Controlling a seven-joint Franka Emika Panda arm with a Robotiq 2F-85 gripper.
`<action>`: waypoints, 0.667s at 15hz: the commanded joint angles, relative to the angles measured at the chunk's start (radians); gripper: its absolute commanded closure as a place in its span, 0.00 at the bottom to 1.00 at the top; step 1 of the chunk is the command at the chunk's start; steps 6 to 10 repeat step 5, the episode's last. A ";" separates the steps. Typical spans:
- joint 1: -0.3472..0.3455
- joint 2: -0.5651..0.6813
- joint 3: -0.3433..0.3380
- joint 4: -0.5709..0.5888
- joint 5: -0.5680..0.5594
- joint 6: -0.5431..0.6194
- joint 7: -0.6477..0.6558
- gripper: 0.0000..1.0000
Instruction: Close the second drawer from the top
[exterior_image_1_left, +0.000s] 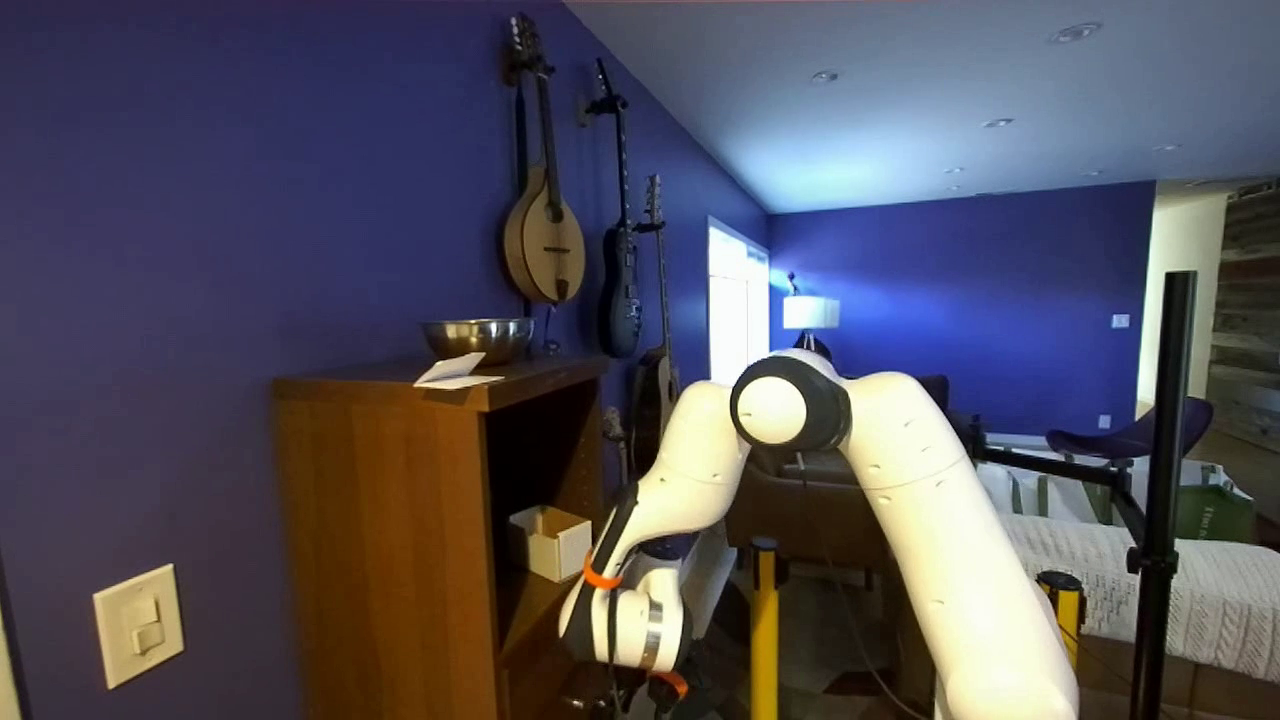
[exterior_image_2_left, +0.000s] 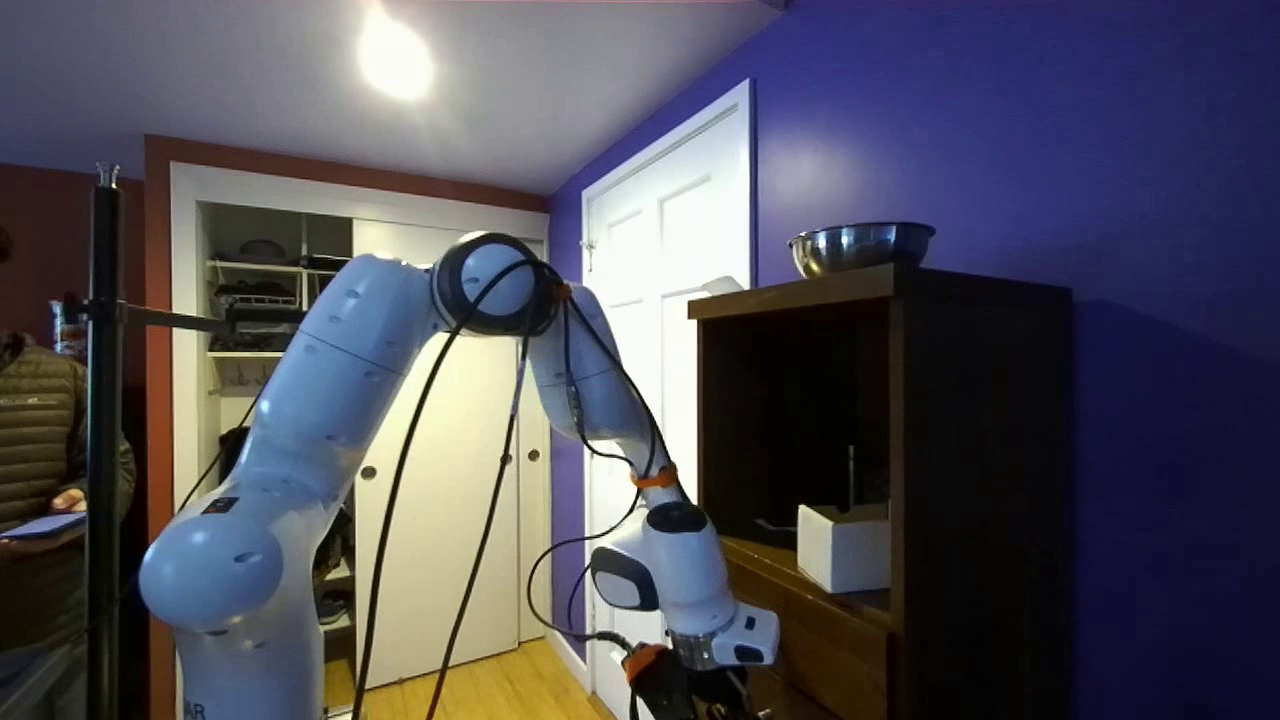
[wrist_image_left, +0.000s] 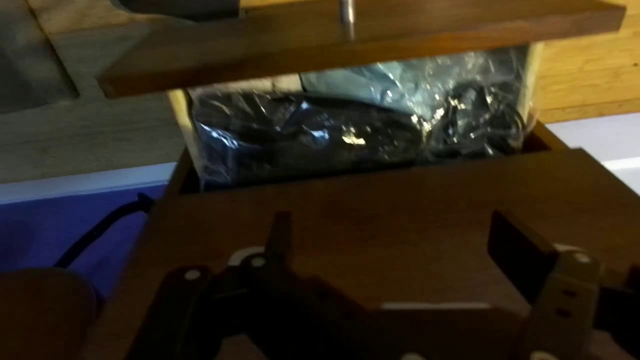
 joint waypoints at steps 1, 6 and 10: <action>0.082 -0.134 -0.231 -0.192 -0.250 -0.162 0.044 0.00; 0.083 -0.099 -0.298 -0.187 -0.359 -0.224 0.033 0.00; 0.083 -0.099 -0.298 -0.187 -0.359 -0.224 0.033 0.00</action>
